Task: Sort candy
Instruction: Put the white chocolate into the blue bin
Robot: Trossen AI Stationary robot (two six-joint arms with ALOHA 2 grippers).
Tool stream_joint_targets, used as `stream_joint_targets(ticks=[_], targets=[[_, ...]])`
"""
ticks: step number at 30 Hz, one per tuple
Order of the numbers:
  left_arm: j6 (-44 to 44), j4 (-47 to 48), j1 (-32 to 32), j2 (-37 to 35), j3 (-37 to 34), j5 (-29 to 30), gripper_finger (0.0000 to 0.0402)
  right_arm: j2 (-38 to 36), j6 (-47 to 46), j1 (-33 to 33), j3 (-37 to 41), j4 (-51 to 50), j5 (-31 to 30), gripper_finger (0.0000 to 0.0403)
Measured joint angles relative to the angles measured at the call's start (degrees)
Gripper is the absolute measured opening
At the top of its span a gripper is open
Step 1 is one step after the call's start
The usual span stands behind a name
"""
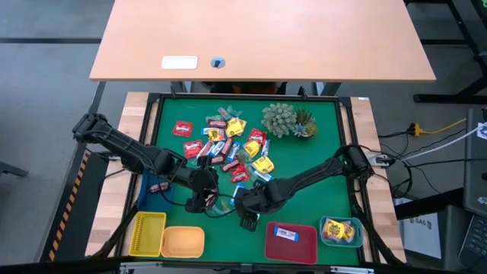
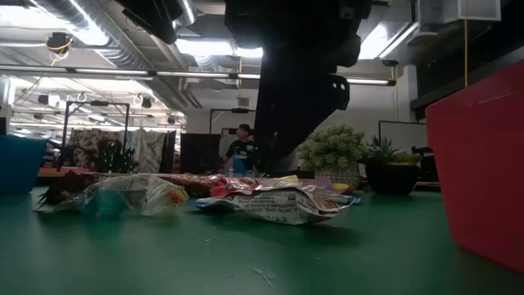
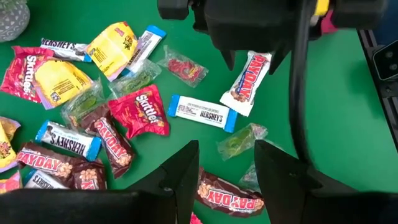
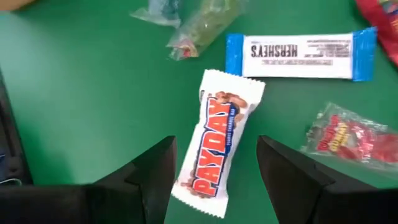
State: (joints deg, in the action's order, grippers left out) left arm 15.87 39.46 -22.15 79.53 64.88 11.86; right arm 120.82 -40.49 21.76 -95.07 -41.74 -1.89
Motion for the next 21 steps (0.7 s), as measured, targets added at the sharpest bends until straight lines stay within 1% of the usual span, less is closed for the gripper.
stream_joint_targets(ticks=[10,13,18,21], targets=[[-1.5,0.0,0.0,0.0,0.0,0.0,0.0141,1.0,1.7,-0.9,0.6,2.2,0.9,0.022],[-1.6,0.0,0.0,0.0,0.0,0.0,0.0141,1.0,1.8,-1.0,2.8,5.4,1.9,0.022],[-2.9,0.0,0.0,0.0,0.0,0.1,0.0141,1.0,2.7,-2.4,5.9,11.1,5.9,0.022],[-3.0,0.0,0.0,0.0,0.0,0.1,0.0141,1.0,4.7,-2.9,6.9,13.4,6.1,0.022]])
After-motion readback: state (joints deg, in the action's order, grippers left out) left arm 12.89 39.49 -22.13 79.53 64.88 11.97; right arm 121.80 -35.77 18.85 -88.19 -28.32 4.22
